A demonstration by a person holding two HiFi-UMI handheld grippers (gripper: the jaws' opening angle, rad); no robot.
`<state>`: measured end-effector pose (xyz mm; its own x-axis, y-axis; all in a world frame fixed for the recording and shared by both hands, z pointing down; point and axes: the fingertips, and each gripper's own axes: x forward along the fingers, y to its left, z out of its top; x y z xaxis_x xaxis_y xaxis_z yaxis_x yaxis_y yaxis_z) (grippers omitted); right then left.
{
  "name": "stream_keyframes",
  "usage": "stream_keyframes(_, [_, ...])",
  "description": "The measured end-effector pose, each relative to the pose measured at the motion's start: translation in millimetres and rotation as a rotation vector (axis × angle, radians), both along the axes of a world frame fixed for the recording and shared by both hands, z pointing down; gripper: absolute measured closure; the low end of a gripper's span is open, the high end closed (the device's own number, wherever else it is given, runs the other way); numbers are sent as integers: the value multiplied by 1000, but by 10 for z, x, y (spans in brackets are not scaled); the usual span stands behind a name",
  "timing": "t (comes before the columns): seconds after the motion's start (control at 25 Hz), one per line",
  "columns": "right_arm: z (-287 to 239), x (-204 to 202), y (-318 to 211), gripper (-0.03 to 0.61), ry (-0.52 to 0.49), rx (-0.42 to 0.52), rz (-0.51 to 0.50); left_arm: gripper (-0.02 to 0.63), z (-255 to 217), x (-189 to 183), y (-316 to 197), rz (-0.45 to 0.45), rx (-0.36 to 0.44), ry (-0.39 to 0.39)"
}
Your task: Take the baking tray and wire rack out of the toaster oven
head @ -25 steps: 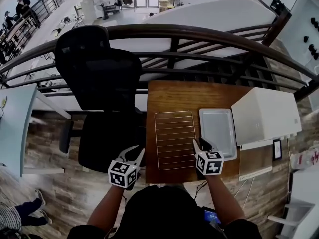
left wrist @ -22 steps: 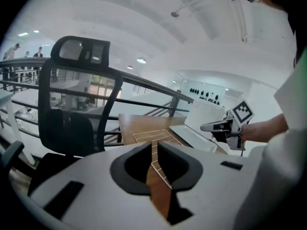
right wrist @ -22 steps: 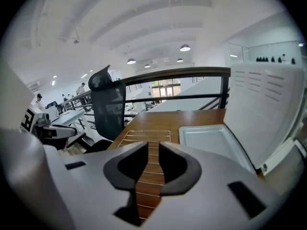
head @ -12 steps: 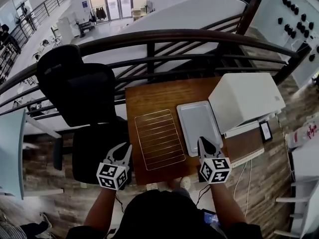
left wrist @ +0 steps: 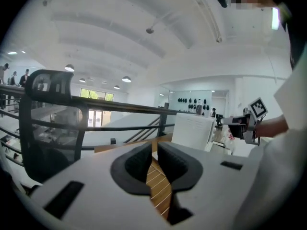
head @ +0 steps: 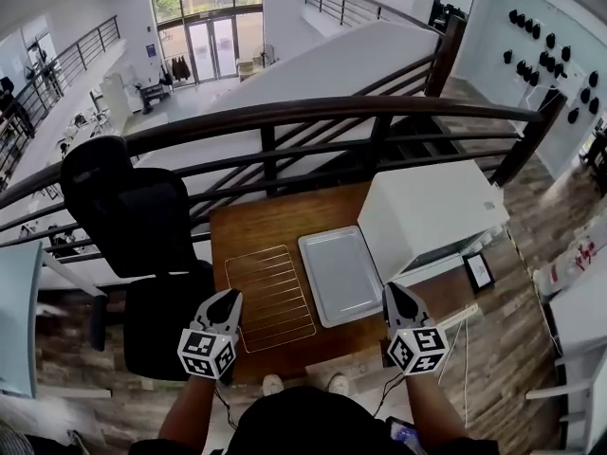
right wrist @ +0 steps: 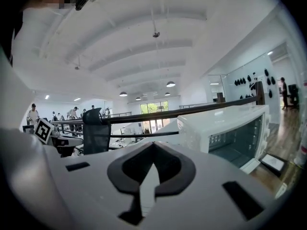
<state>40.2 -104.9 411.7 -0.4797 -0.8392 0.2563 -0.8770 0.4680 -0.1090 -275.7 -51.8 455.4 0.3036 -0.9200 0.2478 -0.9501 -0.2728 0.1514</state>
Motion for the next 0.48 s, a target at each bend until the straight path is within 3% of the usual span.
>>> stream_keyframes(0.16, [21,134,-32,583,-37,8,-14,571,-120,216,28,-7,56,10])
stream_keyframes(0.48, [54,37,-3,584,-65,6,-73,571,-202,376,306,-45,90,29])
